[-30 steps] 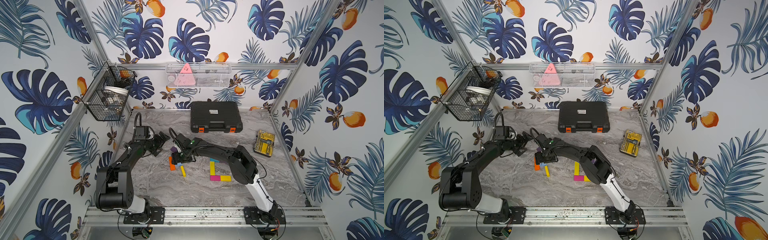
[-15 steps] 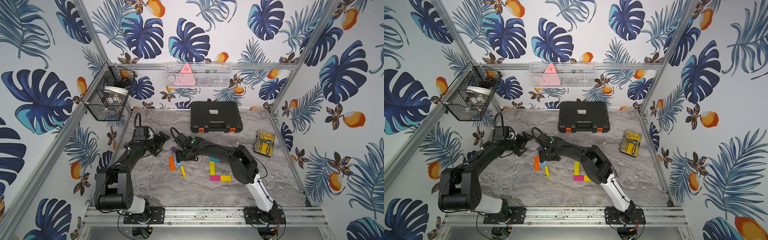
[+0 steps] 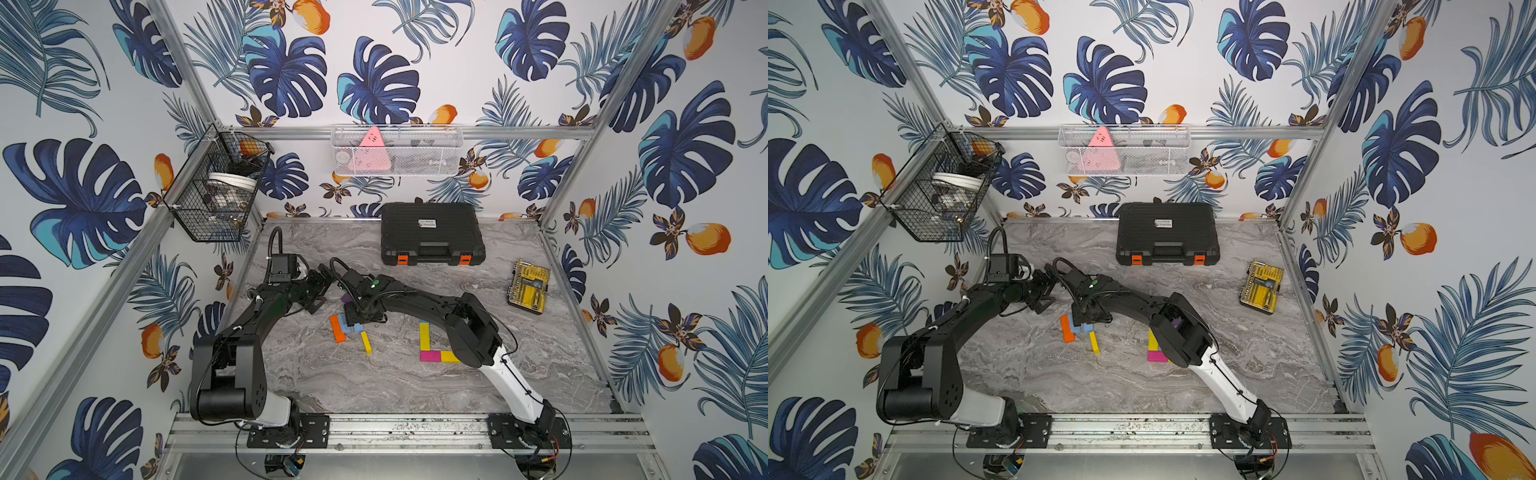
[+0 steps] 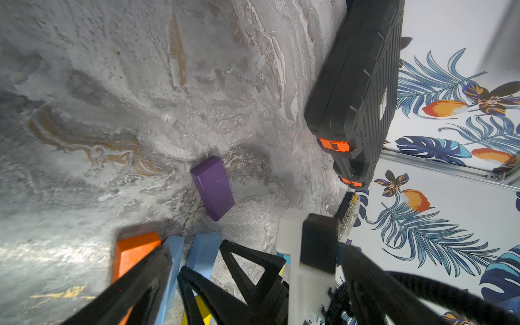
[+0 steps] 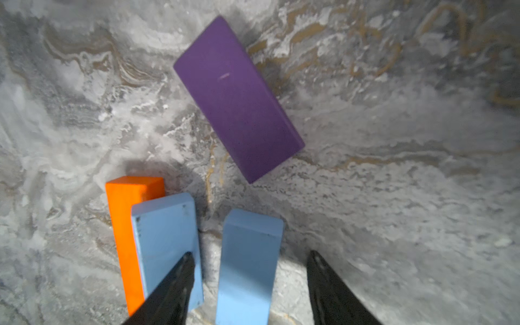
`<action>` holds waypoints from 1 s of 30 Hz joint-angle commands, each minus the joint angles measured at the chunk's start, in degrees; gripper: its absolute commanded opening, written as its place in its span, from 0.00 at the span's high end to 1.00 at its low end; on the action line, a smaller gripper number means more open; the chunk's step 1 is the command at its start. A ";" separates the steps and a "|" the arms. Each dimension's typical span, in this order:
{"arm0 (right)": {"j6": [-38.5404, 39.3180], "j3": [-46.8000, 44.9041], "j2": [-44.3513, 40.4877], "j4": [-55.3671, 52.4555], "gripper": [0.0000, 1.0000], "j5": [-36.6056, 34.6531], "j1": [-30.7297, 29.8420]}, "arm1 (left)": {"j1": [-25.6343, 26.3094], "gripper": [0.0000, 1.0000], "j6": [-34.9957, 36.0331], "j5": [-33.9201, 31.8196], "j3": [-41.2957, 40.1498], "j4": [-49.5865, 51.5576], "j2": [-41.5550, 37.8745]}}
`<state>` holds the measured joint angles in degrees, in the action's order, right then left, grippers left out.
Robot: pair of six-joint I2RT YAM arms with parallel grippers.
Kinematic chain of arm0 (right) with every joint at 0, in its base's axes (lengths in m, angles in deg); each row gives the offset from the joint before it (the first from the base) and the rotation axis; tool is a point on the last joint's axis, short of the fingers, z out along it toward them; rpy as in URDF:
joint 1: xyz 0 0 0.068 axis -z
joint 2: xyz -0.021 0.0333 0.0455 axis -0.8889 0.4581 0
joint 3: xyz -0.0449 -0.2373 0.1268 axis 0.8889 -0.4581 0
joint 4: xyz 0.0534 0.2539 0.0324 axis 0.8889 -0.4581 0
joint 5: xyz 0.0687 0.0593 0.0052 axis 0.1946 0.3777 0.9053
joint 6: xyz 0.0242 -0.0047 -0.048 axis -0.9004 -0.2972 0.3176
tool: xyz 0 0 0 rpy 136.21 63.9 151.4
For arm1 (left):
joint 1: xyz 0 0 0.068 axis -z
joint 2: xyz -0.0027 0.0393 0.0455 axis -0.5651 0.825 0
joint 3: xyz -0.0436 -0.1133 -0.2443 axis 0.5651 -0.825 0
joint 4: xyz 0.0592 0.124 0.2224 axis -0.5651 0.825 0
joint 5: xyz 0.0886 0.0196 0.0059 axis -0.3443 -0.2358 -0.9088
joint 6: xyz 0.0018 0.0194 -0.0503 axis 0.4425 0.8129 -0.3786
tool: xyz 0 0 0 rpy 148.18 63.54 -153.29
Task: Assemble the letter c with building blocks
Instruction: Move the building block to the center of the board.
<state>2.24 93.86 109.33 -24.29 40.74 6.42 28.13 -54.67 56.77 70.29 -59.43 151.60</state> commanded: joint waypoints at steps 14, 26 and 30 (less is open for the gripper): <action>6.57 -6.98 -5.10 -4.91 0.70 -7.84 0.19 | 0.01 0.01 -1.18 0.88 -0.78 -2.35 -0.18; 17.23 -17.78 -12.62 2.67 0.70 -4.95 4.02 | 1.83 0.01 -1.87 1.24 -1.13 -3.56 0.34; 20.03 -18.68 -12.23 3.53 0.68 -4.22 4.02 | 3.26 0.01 -2.19 0.95 -0.98 -3.82 0.78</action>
<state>18.54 75.63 97.52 -22.78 35.58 10.40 30.75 -56.33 57.65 69.31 -61.57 152.15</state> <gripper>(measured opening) 0.324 0.991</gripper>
